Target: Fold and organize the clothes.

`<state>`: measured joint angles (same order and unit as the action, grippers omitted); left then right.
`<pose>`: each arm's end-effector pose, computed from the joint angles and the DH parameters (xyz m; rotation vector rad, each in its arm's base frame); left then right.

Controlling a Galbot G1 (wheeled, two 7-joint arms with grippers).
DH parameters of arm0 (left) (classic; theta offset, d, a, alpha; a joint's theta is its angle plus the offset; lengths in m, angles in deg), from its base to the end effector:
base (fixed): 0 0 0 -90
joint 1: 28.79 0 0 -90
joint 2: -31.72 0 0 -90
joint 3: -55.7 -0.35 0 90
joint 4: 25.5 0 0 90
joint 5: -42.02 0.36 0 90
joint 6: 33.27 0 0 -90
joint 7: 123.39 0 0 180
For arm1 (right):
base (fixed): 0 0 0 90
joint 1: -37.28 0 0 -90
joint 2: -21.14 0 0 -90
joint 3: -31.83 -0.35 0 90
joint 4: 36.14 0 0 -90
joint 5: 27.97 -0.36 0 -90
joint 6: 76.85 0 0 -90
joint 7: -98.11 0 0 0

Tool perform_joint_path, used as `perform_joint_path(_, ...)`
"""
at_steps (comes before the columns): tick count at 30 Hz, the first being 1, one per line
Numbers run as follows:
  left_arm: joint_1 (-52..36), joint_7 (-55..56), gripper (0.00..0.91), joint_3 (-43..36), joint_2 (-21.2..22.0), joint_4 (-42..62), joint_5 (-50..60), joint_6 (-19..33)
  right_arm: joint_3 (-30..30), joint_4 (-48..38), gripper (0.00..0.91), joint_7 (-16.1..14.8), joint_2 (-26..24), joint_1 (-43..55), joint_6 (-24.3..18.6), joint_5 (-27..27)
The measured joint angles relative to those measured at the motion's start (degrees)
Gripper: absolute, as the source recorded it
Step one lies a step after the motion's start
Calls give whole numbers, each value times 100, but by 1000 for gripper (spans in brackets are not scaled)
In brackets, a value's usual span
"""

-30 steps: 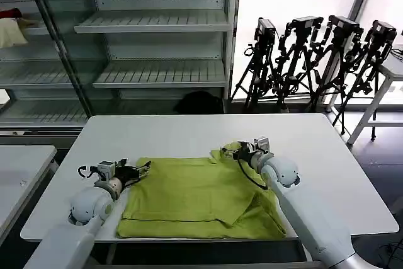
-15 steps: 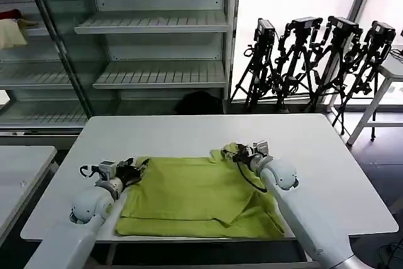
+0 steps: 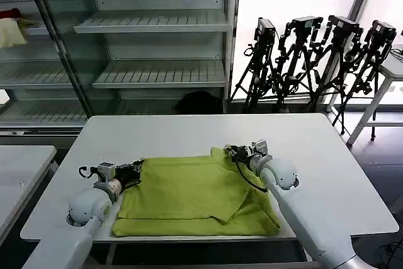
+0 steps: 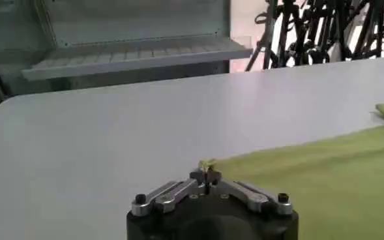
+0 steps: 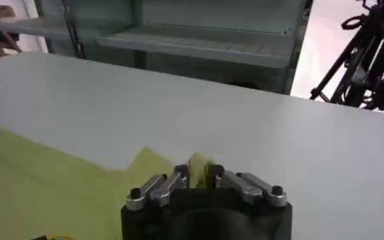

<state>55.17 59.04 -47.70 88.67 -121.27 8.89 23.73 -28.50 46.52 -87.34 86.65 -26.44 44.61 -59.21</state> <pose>0.3789 0.1016 -0.2699 -0.2708 -2.6167 -0.1113 0.4702 -0.0033 -0.2515 0.6560 -2.6132 0.1363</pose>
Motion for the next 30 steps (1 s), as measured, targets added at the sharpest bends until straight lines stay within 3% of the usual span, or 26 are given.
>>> perform_joint_path(14,134,-87,0,115,-79,-308,-40,98,-177,574,0,74,-257,-240,-161,-274)
perform_joint_path(30,803,30,10,405,-291,-1125,185,97,-610,1759,0,94,-913,-1095,-246,-495)
